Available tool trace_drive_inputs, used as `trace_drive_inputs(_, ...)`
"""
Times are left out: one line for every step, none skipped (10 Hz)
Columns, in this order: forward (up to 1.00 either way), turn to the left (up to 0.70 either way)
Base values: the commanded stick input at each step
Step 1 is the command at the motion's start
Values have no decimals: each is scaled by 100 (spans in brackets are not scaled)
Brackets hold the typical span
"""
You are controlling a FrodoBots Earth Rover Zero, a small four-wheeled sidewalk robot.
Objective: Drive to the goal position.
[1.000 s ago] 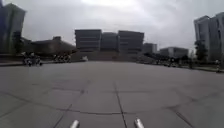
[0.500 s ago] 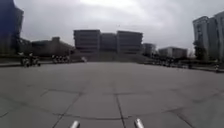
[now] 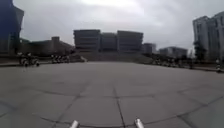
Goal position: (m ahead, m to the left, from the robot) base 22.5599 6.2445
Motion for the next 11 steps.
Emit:
trace_drive_inputs(100, 6)
trace_drive_inputs(100, 6)
trace_drive_inputs(100, 6)
trace_drive_inputs(100, 6)
trace_drive_inputs(100, 6)
trace_drive_inputs(100, 6)
trace_drive_inputs(100, 6)
trace_drive_inputs(100, 6)
trace_drive_inputs(100, 6)
trace_drive_inputs(100, 6)
trace_drive_inputs(100, -10)
